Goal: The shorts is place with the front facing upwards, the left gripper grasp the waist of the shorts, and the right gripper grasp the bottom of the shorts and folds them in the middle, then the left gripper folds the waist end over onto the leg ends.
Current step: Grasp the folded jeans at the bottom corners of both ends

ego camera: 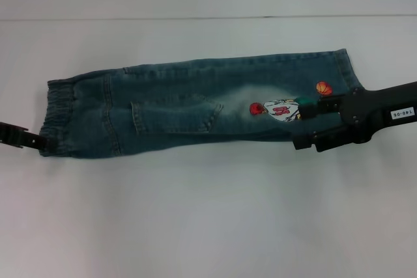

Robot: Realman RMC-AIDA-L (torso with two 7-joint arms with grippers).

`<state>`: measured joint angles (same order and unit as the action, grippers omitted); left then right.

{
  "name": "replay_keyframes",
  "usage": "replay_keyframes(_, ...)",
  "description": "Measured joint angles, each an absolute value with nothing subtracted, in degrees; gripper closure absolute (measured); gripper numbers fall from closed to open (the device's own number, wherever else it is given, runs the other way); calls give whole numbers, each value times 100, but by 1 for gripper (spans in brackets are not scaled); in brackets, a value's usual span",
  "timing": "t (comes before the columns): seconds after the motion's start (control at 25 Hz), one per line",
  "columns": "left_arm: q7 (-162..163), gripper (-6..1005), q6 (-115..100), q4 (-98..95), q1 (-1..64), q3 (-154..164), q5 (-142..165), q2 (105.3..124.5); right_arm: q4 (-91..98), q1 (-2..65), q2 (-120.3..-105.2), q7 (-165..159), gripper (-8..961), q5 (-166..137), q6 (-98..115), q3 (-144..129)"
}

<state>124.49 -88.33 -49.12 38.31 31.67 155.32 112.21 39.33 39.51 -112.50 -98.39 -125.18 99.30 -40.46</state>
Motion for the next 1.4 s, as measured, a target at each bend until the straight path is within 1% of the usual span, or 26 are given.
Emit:
replay_keyframes(0.76, 12500, 311, -8143, -4515, 3997, 3563, 15742, 11278, 3781, 3943, -11222, -9679, 25, -12484, 9916, -4038)
replay_keyframes(1.0, 12464, 493, -8017, -4423, 4011, 3614, 15746, 11330, 3779, 3946, -11222, -9671, 25, -12483, 9895, -4027)
replay_keyframes(1.2, 12460, 726, -8048, -4420, 4018, 3613, 15711, 11334, 3779, 3943, -11207, -9669, 26, -12483, 9879, -4021)
replay_keyframes(1.4, 12459, 817, -8061, -4421, 4015, 3577, 15694, 11337, 3779, 3927, -11209, -9668, 26, -12483, 9878, -4030)
